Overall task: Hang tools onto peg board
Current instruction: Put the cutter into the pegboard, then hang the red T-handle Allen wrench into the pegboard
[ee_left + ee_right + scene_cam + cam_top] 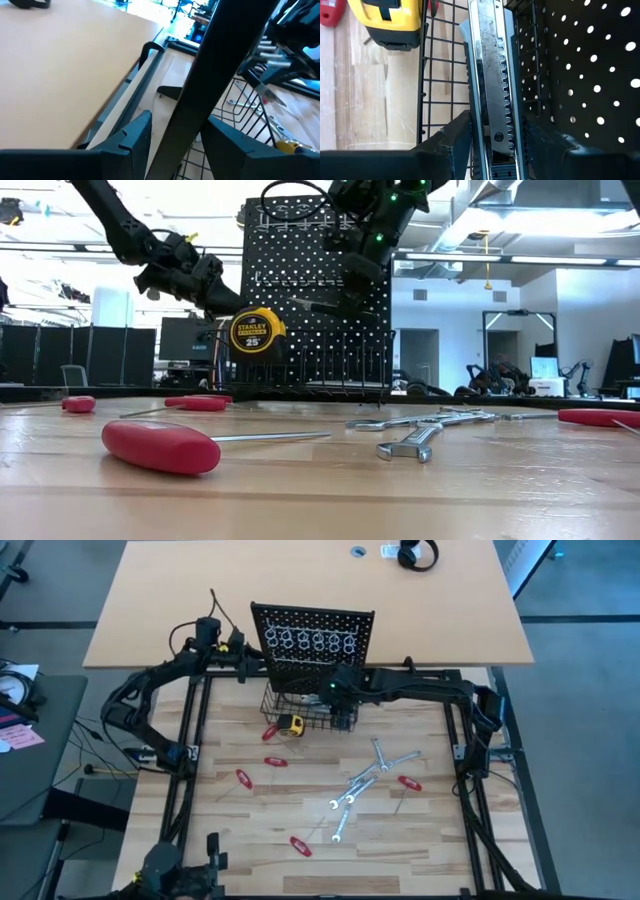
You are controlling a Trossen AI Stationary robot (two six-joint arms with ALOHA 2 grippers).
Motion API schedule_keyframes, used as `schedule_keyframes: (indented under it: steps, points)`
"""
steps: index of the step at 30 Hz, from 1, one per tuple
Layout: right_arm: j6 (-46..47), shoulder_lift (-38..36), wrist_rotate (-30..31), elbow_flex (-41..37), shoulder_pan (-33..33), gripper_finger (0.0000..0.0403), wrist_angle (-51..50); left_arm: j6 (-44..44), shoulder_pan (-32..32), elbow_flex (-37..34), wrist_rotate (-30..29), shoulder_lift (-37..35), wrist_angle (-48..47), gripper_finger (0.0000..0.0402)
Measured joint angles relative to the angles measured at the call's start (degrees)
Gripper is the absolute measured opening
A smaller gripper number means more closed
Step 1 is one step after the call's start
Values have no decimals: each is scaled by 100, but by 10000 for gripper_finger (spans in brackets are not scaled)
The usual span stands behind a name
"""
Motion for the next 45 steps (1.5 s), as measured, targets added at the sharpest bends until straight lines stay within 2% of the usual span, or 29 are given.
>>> schedule_keyframes:
  steps: [4,10,13,24,31,38,45]
  points:
    - [-153,2,-8,-5,0,194,-32,15,-2,0,-195,-238,-89,157]
    - [-213,16,-10,59,3,250,-82,-66,0,0,-368,-481,-124,157]
    - [-188,30,-14,159,52,262,-174,-86,-2,0,-394,-492,-139,157]
    - [-390,33,-68,618,395,265,-608,-229,-2,2,-555,-499,-190,157]
    - [-450,28,-23,678,396,265,-643,-80,-2,13,-581,-499,-320,157]
    - [-1404,22,-6,682,686,265,-541,2,-12,-2,-682,-494,-382,157]
    - [-1671,-36,358,682,919,265,-340,111,-245,-10,-1012,-494,-396,157]
